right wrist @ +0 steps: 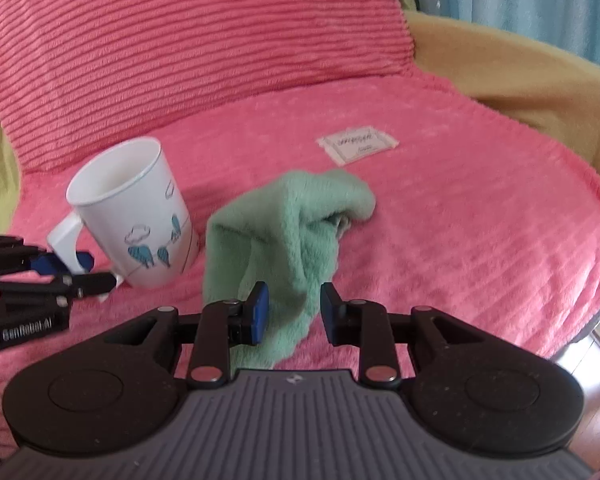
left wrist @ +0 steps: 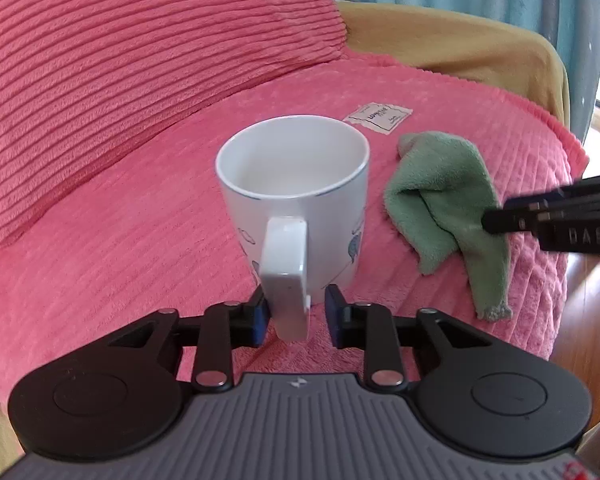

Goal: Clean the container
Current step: 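Grasp the mug handle with the left gripper while the right gripper grasps the green cloth, then tilt the held mug with the left gripper while the right gripper wipes its outside with the cloth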

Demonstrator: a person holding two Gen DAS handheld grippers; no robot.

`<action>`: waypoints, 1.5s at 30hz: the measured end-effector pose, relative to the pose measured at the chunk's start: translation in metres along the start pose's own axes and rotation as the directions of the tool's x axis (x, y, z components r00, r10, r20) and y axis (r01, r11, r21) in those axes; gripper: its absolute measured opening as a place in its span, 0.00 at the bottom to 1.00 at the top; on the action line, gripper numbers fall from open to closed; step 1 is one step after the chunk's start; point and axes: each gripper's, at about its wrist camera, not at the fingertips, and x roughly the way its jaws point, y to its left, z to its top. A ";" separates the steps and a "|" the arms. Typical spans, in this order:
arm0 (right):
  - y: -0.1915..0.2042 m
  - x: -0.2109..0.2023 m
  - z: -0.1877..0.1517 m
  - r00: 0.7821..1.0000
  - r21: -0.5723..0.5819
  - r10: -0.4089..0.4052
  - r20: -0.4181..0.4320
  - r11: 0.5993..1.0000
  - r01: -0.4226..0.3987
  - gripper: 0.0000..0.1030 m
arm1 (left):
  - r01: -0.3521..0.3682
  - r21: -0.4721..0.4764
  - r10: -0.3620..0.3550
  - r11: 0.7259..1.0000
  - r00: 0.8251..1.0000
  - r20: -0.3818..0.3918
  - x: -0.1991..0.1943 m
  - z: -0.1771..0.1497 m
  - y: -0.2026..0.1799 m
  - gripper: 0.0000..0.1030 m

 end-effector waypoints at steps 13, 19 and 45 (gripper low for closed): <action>0.001 -0.029 0.018 0.986 0.145 0.157 -0.052 0.978 -0.148 0.04 | -0.023 0.026 0.023 0.999 1.000 0.013 -0.001 0.000 -0.003 0.30; -0.002 -0.043 0.029 0.955 0.151 0.288 0.071 0.943 -0.295 0.04 | -0.052 0.053 0.051 0.997 0.999 0.006 -0.005 -0.002 -0.004 0.30; 0.041 0.024 0.082 0.725 0.234 0.675 0.136 0.689 -0.685 0.00 | -0.072 0.204 0.071 0.976 0.997 0.013 0.001 -0.009 -0.013 0.28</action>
